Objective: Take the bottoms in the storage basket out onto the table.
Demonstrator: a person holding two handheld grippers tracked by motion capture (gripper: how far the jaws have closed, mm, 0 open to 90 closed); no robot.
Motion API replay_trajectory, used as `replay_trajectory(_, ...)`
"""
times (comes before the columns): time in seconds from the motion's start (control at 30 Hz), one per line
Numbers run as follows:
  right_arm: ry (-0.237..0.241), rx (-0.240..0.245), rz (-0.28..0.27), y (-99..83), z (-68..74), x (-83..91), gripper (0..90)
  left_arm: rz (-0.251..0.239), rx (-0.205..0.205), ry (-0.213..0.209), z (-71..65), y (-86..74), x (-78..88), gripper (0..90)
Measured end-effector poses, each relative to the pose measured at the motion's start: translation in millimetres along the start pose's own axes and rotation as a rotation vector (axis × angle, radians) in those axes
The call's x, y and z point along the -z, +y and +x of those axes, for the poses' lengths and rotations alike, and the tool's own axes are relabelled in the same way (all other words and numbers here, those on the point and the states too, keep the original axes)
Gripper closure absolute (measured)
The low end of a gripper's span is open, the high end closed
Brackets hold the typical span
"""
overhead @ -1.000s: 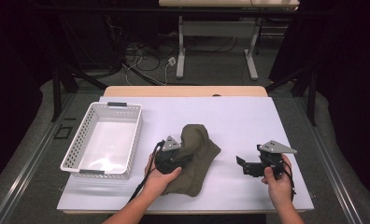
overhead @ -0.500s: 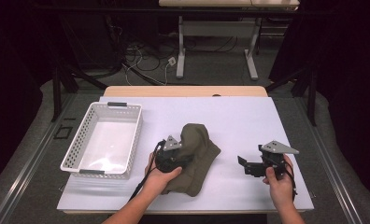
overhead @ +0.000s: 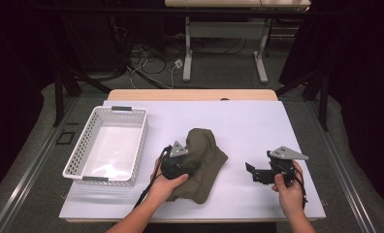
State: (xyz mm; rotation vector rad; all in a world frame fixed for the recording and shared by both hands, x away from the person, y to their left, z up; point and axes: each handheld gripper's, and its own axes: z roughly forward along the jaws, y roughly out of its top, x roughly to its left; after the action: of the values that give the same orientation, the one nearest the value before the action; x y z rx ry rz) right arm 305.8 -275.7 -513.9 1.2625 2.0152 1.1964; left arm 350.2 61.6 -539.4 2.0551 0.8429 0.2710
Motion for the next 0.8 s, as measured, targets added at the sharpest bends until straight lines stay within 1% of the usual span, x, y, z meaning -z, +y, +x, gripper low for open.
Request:
replay_trajectory(0.03, 0.004, 0.0, -0.001, 0.2, 0.3, -0.2, 5.8, -0.003, 0.007, -0.006, 0.8, -0.5, -0.4, 45.9)
replay_trajectory(0.07, 0.006, 0.001, -0.001, 0.2, 0.5, -0.2, 5.8, 0.008, 0.017, -0.01, 1.8, -0.7, 0.0, 44.2)
replay_trajectory(0.1, 0.003, 0.005, 0.0, 0.2, 0.3, -0.4, 5.8, -0.002, 0.024, -0.007, 2.8, -1.0, -0.5, 42.4)
replay_trajectory(0.2, 0.002, 0.003, 0.0, 0.2, 0.1, -0.5, 5.8, -0.001, 0.054, -0.014, 4.6, -1.7, -0.5, 38.3)
replay_trajectory(0.37, 0.003, 0.003, 0.001, 0.2, -0.1, -0.3, 5.9, -0.005, 0.081, -0.022, 7.3, -1.8, -0.4, 30.2)
replay_trajectory(0.43, 0.006, 0.001, -0.001, 0.4, 0.3, -0.1, 5.8, -0.01, 0.093, -0.032, 8.9, -2.1, -0.8, 24.3)
replay_trajectory(0.5, 0.002, 0.003, 0.0, 0.4, 0.0, -0.1, 5.9, -0.015, 0.119, -0.043, 10.0, -2.1, -1.2, 19.5)
replay_trajectory(0.57, 0.006, 0.001, 0.0, 0.4, 0.2, -0.1, 5.9, -0.019, 0.124, -0.046, 11.3, -2.0, -0.7, 15.8)
replay_trajectory(0.63, 0.003, 0.005, -0.001, 0.4, 0.2, -0.3, 5.9, -0.02, 0.139, -0.05, 12.0, -1.5, 0.4, 15.1)
replay_trajectory(0.67, 0.001, 0.005, 0.0, 0.5, 0.6, -0.3, 5.9, -0.024, 0.144, -0.05, 12.5, -1.3, 0.6, 13.3)
replay_trajectory(0.73, 0.004, 0.0, 0.004, 0.5, 1.5, -0.3, 5.9, -0.02, 0.15, -0.057, 13.6, -0.8, 0.9, 8.3)
replay_trajectory(0.77, 0.003, -0.002, 0.005, 0.6, 1.9, -0.2, 5.8, -0.017, 0.164, -0.056, 13.5, -0.8, 0.6, 3.8)
replay_trajectory(0.8, 0.004, 0.002, 0.003, 0.7, 1.8, -0.4, 5.9, -0.01, 0.168, -0.056, 14.2, -0.7, 0.5, 0.3)
